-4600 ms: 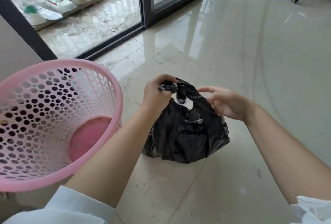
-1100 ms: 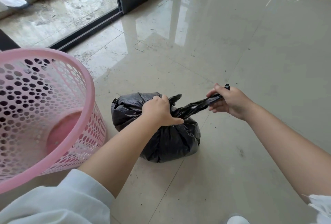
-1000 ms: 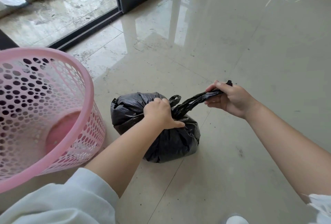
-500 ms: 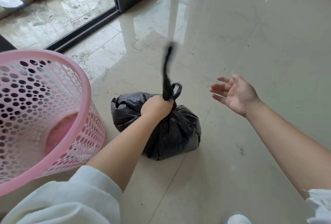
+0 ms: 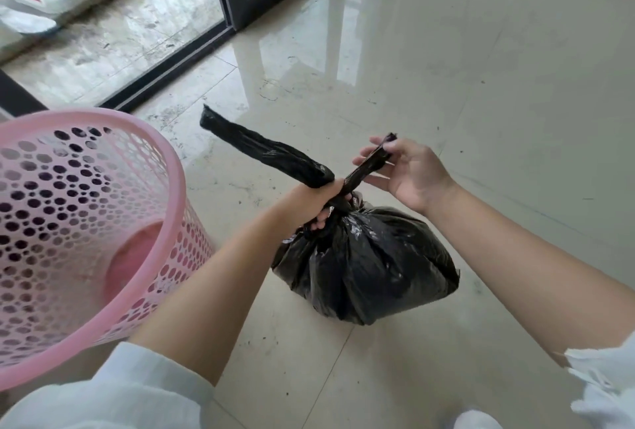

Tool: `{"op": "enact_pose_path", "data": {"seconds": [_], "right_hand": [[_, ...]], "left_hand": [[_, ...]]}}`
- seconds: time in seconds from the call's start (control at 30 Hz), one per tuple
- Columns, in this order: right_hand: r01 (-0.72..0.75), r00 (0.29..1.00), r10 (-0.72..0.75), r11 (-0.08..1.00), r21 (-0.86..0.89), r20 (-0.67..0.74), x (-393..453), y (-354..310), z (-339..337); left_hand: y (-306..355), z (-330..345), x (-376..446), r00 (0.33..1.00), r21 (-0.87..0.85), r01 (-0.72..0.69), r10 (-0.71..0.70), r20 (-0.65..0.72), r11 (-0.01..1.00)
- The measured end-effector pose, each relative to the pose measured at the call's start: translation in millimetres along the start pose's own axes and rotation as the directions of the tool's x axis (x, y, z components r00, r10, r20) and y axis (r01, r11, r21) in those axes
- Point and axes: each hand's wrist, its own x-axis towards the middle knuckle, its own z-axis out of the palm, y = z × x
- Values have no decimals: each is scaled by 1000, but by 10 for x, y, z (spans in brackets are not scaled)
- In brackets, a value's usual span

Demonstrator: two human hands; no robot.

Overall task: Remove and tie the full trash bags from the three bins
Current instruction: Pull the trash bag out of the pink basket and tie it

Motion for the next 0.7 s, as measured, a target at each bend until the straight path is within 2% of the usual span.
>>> {"op": "enact_pose_path", "data": {"seconds": [0.03, 0.1, 0.2, 0.23, 0.3, 0.37, 0.4, 0.47, 0.53, 0.57, 0.7], "right_hand": [[-8, 993, 24, 990, 140, -111, 23, -9, -13], [12, 956, 79, 952, 306, -283, 40, -46, -27], [28, 901, 152, 915, 403, -407, 13, -219, -93], [39, 901, 143, 913, 406, -409, -12, -273, -120], [30, 944, 95, 929, 369, -315, -82, -315, -104], [9, 987, 40, 953, 304, -155, -182, -316, -27], [4, 996, 21, 957, 289, -86, -225, -313, 6], [-14, 1000, 18, 955, 295, -9, -310, -300, 47], [-67, 997, 72, 951, 301, -5, -341, -244, 30], [-108, 992, 122, 950, 294, -30, -342, -192, 7], [-279, 939, 321, 923, 266, -128, -323, 62, -35]], "left_hand": [[-5, 5, -3, 1000, -49, -1, 2, 7, 999], [-9, 41, -11, 998, -120, 26, -19, 61, 992], [7, 94, -8, 993, -78, 2, 7, 114, 997], [17, 91, 0, 994, -3, -40, 40, 99, 999], [13, 43, 0, 993, 196, -118, 113, 39, 973], [-29, -17, -10, 993, 232, -116, 113, 27, 966], [-51, -44, -15, 995, 162, -93, 84, 58, 982], [-72, -92, -37, 992, -114, -22, 37, 124, 993], [-60, -159, -51, 991, -408, 32, 23, 129, 912], [-71, -192, -48, 992, -490, 37, 26, 121, 871], [-77, -168, -64, 995, -542, 54, -2, 97, 839]]}}
